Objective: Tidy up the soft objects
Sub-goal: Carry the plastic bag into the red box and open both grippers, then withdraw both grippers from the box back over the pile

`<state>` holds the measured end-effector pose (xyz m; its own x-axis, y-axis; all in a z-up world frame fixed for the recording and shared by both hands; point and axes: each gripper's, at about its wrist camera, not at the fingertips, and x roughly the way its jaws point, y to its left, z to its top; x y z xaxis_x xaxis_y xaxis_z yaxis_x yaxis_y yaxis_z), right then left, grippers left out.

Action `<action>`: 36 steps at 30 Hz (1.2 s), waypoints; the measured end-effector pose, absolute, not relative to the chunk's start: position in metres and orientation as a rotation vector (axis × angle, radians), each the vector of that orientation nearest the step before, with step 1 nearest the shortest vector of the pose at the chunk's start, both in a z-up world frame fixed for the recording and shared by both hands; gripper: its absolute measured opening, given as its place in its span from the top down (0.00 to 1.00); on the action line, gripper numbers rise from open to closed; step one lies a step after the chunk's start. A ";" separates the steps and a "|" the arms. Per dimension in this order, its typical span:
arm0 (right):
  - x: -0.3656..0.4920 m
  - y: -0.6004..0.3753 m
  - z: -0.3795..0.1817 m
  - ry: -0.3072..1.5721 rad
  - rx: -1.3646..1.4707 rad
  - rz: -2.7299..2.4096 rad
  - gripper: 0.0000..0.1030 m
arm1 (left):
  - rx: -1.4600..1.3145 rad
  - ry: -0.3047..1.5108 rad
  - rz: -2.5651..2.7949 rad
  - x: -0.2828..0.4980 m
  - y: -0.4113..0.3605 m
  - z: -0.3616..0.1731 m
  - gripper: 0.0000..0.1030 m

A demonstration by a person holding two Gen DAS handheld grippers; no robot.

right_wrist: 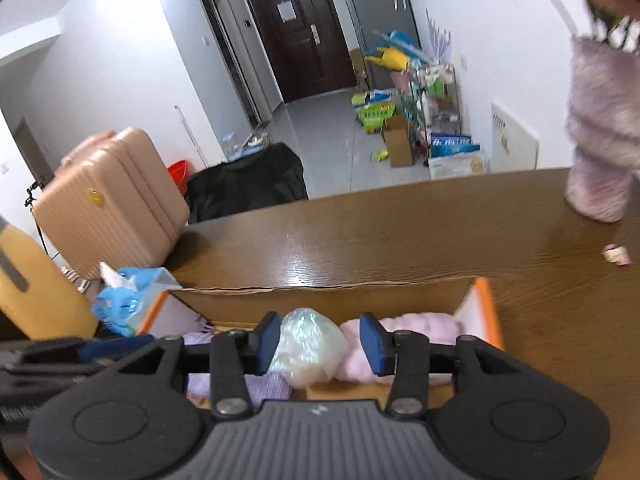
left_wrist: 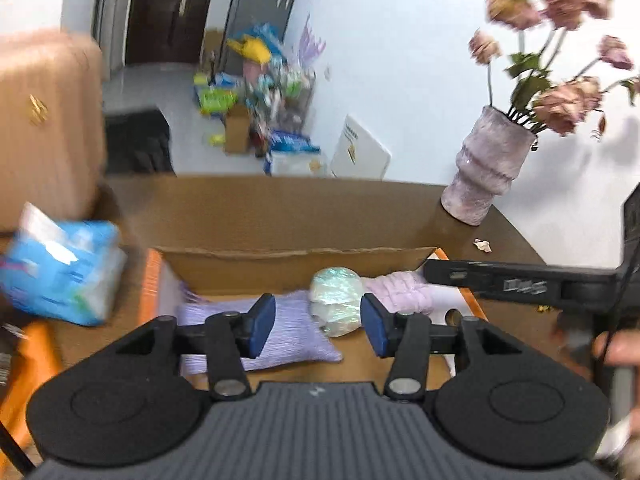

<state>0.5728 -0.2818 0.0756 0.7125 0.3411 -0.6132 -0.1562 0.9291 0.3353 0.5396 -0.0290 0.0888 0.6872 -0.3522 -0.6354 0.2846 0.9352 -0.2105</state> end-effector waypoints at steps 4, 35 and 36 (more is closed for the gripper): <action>0.520 -0.308 0.110 0.666 0.229 0.253 0.58 | -0.045 0.643 -0.326 0.488 -0.007 0.126 0.32; 0.103 -0.276 0.067 0.296 0.129 0.363 0.31 | 0.005 0.242 -0.245 0.093 0.055 0.055 0.07; 0.095 -0.276 0.059 0.303 0.147 0.355 0.31 | 0.008 0.233 -0.241 0.091 0.056 0.054 0.06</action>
<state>0.0946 -0.2760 0.0589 0.8934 0.3628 -0.2651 -0.3193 0.9277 0.1937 0.0907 0.0559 0.0537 0.9442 -0.2359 -0.2298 0.2377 0.9711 -0.0203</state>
